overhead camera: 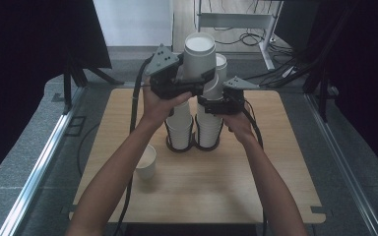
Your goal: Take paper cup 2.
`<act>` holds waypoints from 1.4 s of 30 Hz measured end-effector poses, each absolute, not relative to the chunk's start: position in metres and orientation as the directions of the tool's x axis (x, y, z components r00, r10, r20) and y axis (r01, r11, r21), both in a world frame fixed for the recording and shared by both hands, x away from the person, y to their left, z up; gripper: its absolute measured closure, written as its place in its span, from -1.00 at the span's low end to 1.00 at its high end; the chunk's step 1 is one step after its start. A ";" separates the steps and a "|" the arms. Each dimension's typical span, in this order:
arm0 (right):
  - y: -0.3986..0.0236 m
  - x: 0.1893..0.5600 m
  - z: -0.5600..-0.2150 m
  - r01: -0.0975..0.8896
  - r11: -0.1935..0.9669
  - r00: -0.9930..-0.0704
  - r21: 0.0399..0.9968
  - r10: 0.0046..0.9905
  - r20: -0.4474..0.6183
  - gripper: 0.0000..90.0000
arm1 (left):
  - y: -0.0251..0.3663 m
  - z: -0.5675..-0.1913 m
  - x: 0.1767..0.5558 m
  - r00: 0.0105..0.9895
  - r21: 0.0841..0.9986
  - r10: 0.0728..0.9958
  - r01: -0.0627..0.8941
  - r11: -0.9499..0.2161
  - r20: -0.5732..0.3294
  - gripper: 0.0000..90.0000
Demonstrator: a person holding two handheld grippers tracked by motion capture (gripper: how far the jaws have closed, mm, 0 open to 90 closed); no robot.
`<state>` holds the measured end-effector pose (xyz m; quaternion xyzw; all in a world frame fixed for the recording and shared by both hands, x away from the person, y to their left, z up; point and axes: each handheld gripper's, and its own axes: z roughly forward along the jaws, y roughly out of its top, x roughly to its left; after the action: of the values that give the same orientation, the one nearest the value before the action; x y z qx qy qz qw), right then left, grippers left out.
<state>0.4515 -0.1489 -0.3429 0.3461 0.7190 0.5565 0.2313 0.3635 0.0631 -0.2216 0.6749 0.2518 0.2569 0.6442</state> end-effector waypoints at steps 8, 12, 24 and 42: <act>-0.149 0.452 -0.343 0.239 0.142 -0.654 0.961 0.755 0.051 -0.94 | 0.068 -0.243 0.343 0.760 0.998 0.650 0.016 -0.060 0.027 -0.63; -0.149 0.452 -0.342 0.236 0.146 -0.655 0.961 0.754 0.047 -0.94 | 0.072 -0.252 0.338 0.764 0.997 0.645 0.028 -0.067 0.022 -0.63; -0.148 0.452 -0.341 0.247 0.146 -0.649 0.958 0.759 0.052 -0.94 | 0.076 -0.283 0.328 0.755 0.993 0.654 0.042 -0.113 0.043 -0.63; -0.150 0.446 -0.339 0.212 0.139 -0.626 0.967 0.779 0.025 -0.97 | 0.078 -0.325 0.314 0.772 0.986 0.636 0.109 -0.124 -0.005 -0.63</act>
<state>0.4461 -0.1496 -0.3394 0.3490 0.7101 0.5557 0.2552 0.3141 0.0784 -0.3249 0.7179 0.2593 0.2165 0.6088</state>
